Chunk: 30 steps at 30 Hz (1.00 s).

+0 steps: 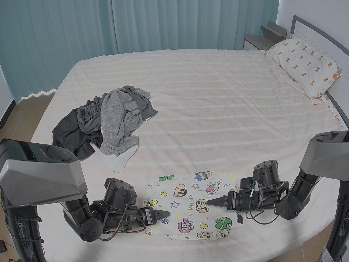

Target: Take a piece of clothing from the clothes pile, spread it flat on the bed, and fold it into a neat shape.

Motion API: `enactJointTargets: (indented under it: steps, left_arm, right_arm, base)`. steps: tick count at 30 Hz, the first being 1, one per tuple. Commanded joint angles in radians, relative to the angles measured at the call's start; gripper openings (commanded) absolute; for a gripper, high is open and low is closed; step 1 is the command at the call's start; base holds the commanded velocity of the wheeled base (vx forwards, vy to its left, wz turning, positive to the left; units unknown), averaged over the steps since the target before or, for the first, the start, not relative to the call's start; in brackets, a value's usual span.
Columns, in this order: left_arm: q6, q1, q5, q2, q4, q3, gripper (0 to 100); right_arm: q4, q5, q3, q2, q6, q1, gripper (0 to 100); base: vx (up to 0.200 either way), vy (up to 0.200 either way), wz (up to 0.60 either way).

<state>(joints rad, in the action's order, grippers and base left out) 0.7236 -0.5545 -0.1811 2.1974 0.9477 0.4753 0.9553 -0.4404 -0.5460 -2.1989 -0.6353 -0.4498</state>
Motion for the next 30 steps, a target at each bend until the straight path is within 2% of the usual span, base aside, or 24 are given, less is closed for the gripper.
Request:
enactJointTargets:
  steps: [1,9,12,16,21,22,26,28,30]
  left_arm:
    - [-0.001,0.008,0.0,-0.004,0.022,-0.04,100]
    - [-0.001,0.015,0.0,0.004,0.026,-0.098,100]
    - [-0.001,0.015,0.0,-0.013,0.023,-0.127,100]
    - [-0.001,0.015,0.018,-0.031,0.039,-0.175,100]
    - [0.003,0.015,0.045,-0.151,0.059,-0.224,100]
    - [0.003,0.018,0.048,-0.285,0.066,-0.265,100]
    - [0.0,0.022,0.049,-0.565,0.063,-0.316,100]
    - [-0.007,0.016,0.092,-0.795,0.042,-0.323,100]
    - [-0.049,0.013,0.141,-0.933,-0.021,-0.31,100]
  right_arm:
    - [0.0,0.037,0.035,0.015,0.003,0.008,100]
    - [-0.001,0.063,0.132,0.016,0.036,0.028,100]
    - [-0.001,0.075,0.176,0.022,0.08,0.029,100]
    - [-0.018,0.184,0.216,0.038,0.1,0.02,100]
    - [-0.018,0.209,0.245,0.128,0.095,0.028,100]
    - [-0.02,0.209,0.284,0.254,0.091,0.029,100]
    - [-0.026,0.218,0.334,0.542,0.094,0.029,100]
    - [-0.044,0.278,0.334,0.743,0.1,0.028,100]
    - [-0.107,0.361,0.317,0.884,0.115,0.025,100]
  base:
    - [0.0,0.0,0.0]
    - [0.0,0.0,0.0]
    - [0.0,0.0,0.0]
    - [0.0,0.0,0.0]
    - [0.0,0.0,0.0]
    - [0.0,0.0,0.0]
    - [0.0,0.0,0.0]
    - [0.0,0.0,0.0]
    - [0.0,0.0,0.0]
